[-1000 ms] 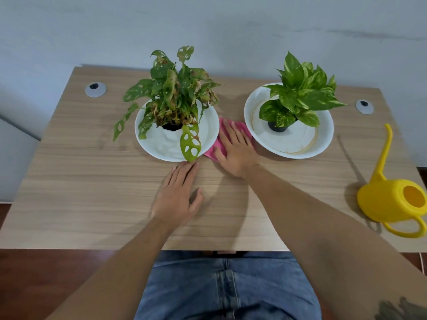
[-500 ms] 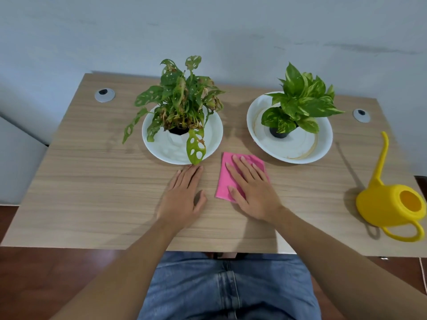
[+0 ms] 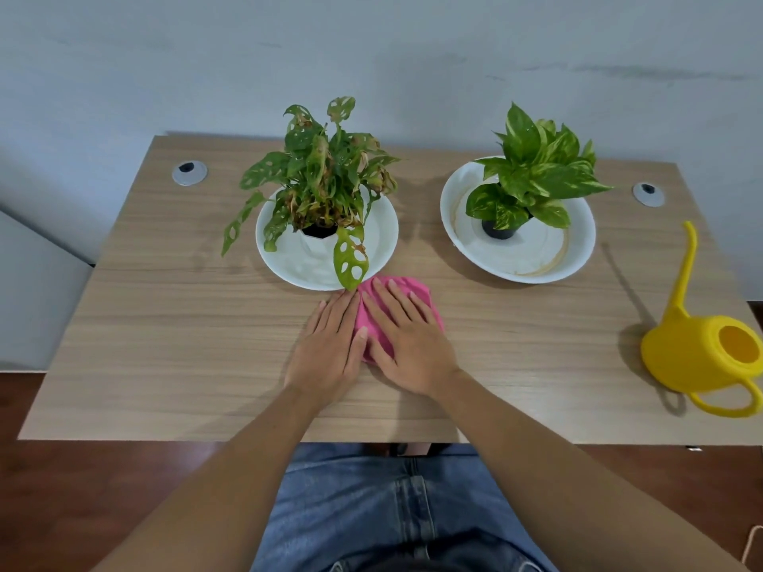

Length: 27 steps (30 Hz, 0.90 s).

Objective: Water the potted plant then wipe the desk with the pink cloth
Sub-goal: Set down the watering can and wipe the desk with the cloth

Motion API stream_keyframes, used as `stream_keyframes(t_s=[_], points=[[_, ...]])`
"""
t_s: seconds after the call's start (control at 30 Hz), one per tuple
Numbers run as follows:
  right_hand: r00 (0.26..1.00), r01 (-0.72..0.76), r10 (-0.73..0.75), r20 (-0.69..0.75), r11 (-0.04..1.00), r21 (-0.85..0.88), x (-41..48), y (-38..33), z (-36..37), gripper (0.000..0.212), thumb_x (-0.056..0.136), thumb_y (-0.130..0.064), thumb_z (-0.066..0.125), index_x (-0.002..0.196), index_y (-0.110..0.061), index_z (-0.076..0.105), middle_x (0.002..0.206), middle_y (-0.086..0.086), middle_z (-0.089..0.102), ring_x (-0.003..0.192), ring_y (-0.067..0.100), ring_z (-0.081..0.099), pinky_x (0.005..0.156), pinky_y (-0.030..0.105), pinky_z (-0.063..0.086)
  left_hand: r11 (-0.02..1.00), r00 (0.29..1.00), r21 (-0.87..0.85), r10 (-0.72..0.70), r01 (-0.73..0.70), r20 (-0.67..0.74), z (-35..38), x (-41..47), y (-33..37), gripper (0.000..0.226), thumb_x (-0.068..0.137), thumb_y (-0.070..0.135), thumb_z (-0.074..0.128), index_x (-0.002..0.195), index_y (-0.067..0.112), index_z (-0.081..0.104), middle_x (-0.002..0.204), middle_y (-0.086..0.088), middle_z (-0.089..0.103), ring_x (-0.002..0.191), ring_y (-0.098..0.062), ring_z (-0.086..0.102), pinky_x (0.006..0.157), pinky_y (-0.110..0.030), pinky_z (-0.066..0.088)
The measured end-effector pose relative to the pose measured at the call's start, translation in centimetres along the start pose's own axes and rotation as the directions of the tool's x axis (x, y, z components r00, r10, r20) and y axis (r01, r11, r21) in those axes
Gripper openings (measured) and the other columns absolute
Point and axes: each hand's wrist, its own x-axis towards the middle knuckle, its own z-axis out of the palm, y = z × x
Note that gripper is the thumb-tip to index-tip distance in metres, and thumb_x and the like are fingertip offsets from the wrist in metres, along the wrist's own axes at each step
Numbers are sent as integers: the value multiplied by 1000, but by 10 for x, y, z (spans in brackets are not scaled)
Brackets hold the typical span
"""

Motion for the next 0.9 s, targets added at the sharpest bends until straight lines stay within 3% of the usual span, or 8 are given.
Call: stream_keyframes(t_s=[0.23, 0.4, 0.6, 0.9], points=[[997, 57, -59, 46, 998, 38, 5, 48, -12, 73, 114, -63, 29, 177, -35, 2, 185, -6, -4, 170, 14, -9, 138, 46, 4, 997, 999, 68, 42, -41, -12, 0, 0, 0, 67, 115, 37, 40, 174, 7, 26, 180, -10, 31, 167, -24, 28, 137, -48, 21], [998, -42, 41, 39, 999, 30, 33, 77, -20, 75, 114, -65, 26, 177, -33, 0, 185, -5, -5, 171, 15, -7, 138, 49, 7, 999, 1000, 52, 15, -16, 6, -1, 1, -1, 71, 112, 40, 42, 175, 10, 24, 181, -6, 29, 168, -21, 24, 138, -46, 18], [985, -163, 160, 63, 986, 41, 66, 75, -29, 76, 112, -62, 26, 177, -33, -1, 185, -5, -7, 170, 14, -7, 134, 40, -2, 999, 999, 40, -5, 3, 33, -3, 1, 0, 73, 112, 42, 41, 176, 14, 20, 181, -3, 27, 169, -20, 23, 137, -45, 18], [989, -145, 145, -17, 989, 27, -9, 78, -18, 72, 115, -59, 30, 177, -36, 0, 185, -8, -4, 171, 14, -7, 138, 44, 2, 999, 999, 34, -1, 0, 42, -2, -1, -2, 71, 113, 43, 39, 176, 13, 21, 182, -3, 26, 169, -19, 23, 139, -45, 16]])
